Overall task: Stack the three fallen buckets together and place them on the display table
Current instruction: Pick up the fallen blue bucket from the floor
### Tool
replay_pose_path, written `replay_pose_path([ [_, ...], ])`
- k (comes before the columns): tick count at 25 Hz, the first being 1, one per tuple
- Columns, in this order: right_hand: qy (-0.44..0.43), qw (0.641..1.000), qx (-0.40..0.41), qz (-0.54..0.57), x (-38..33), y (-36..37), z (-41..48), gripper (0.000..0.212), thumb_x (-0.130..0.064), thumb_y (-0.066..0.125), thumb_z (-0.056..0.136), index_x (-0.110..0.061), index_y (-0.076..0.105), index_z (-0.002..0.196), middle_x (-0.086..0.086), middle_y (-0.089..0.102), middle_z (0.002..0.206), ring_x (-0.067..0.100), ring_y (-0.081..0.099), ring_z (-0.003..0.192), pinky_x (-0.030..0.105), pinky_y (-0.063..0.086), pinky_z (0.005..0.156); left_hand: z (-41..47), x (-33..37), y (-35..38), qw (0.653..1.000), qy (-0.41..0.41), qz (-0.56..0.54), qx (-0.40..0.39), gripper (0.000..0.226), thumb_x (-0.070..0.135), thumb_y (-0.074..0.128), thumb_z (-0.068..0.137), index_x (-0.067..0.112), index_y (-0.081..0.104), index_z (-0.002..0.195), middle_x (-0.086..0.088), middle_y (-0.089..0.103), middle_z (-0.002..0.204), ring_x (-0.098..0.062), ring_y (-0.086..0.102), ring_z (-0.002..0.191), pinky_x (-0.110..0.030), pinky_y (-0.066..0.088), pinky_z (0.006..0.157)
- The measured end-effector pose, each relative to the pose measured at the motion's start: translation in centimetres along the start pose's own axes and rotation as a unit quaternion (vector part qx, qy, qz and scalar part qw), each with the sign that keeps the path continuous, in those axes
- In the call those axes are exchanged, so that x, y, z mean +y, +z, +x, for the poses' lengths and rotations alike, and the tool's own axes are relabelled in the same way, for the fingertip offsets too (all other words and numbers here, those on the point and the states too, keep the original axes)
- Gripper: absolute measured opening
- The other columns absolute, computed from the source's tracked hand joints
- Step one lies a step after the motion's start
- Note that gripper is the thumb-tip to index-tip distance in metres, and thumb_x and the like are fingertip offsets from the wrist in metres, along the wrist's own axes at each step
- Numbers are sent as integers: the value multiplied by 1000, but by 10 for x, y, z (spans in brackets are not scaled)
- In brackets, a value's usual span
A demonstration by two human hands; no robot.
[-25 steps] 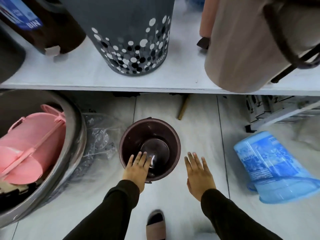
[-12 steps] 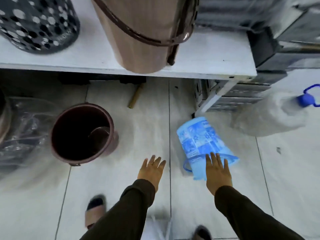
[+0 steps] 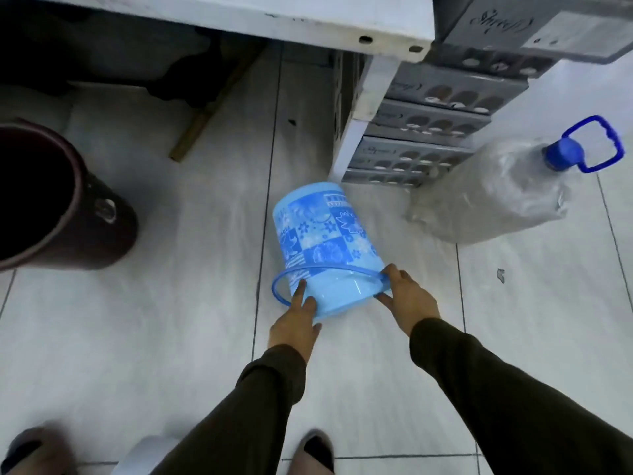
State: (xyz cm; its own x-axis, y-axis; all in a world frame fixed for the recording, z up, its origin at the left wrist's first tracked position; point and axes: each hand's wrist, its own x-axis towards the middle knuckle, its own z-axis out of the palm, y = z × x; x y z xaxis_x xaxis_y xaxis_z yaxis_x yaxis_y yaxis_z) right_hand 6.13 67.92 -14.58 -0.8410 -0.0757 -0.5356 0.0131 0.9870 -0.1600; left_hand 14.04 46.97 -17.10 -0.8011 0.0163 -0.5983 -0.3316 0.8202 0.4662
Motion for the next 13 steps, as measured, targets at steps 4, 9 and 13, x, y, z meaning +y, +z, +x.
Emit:
replay_pose_path([
  [4,-39,983,176,28,-15,-28,9,39,-51,49,94,-27,47,125,2,61,117,30,63,95,42,52,78,0,4,-49,986,20,-59,155,29,35,46,97,26,48,125,-1,62,131,-30,67,99,-34,52,83],
  [9,26,965,109,237,-39,-57,20,82,-15,65,88,-16,16,154,13,26,156,37,57,119,47,50,100,19,3,-111,961,-64,-209,167,21,36,51,94,25,51,113,-8,73,105,-32,70,93,-40,59,83],
  [13,42,966,21,253,-41,-34,9,86,-11,54,94,-15,-2,159,3,10,166,34,51,131,39,43,107,41,-4,-119,882,-201,-402,143,18,26,57,93,18,53,109,-22,70,104,-40,72,89,-52,62,76],
])
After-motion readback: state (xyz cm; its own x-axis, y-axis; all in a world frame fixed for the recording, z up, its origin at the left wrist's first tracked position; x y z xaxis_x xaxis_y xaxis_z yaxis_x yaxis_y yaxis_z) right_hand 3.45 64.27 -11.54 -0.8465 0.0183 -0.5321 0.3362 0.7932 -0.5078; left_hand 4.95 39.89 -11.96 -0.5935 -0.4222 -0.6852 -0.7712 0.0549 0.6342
